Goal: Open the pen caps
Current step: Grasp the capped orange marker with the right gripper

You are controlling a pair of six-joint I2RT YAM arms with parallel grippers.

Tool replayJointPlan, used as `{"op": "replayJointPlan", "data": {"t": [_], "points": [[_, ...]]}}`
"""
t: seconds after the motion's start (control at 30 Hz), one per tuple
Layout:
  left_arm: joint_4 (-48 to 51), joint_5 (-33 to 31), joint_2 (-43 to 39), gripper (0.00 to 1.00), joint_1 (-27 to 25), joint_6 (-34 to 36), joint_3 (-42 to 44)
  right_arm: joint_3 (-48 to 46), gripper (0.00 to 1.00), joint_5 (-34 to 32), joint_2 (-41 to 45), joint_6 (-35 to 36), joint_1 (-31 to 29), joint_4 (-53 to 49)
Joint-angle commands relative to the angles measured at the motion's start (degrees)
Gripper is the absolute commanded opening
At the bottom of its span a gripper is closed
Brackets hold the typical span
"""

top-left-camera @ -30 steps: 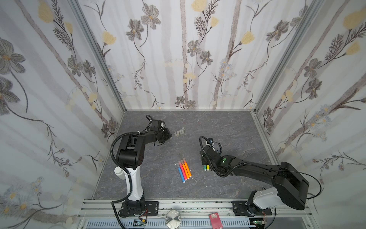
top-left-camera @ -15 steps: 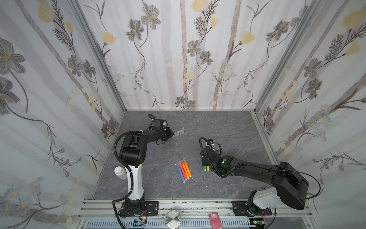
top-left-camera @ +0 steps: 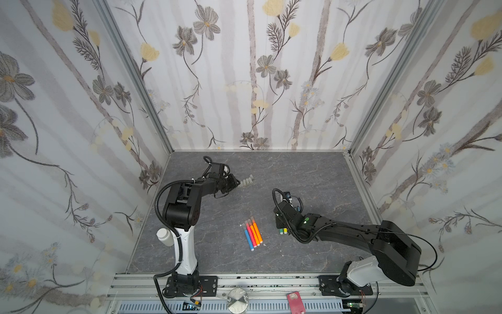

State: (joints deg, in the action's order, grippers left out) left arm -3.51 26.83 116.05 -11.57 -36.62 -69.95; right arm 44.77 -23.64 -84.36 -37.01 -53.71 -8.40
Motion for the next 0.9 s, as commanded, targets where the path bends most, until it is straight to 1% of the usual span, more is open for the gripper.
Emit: {"op": "replayJointPlan", "data": {"t": [0.0, 0.17, 0.33, 0.5, 0.7, 0.87], "points": [[0.80, 0.80, -3.63, 0.31, 0.11, -0.05, 0.63, 1.48, 0.37, 3.50, -1.20, 1.58, -0.65, 2.36], [2.22, 0.72, -11.50, 0.32, 0.63, 0.23, 3.87, 5.36, 0.37, 5.87, -5.54, 3.46, -2.44, 1.84], [3.58, 0.21, -20.75, 0.33, 1.61, 1.14, 9.85, 8.77, 0.37, 8.68, -10.23, 4.53, -4.02, 1.07], [6.42, -0.85, -29.25, 0.34, 3.16, 3.04, 15.72, 11.35, 0.38, 9.86, -13.32, 5.44, -5.56, -0.38], [8.96, -1.69, -35.73, 0.35, 4.43, 4.54, 21.58, 12.84, 0.38, 11.03, -14.95, 5.20, -7.04, -0.48], [8.64, -1.85, -38.36, 0.35, 4.81, 4.39, 25.02, 14.88, 0.38, 11.26, -17.34, 5.33, -7.93, -2.48]]}}
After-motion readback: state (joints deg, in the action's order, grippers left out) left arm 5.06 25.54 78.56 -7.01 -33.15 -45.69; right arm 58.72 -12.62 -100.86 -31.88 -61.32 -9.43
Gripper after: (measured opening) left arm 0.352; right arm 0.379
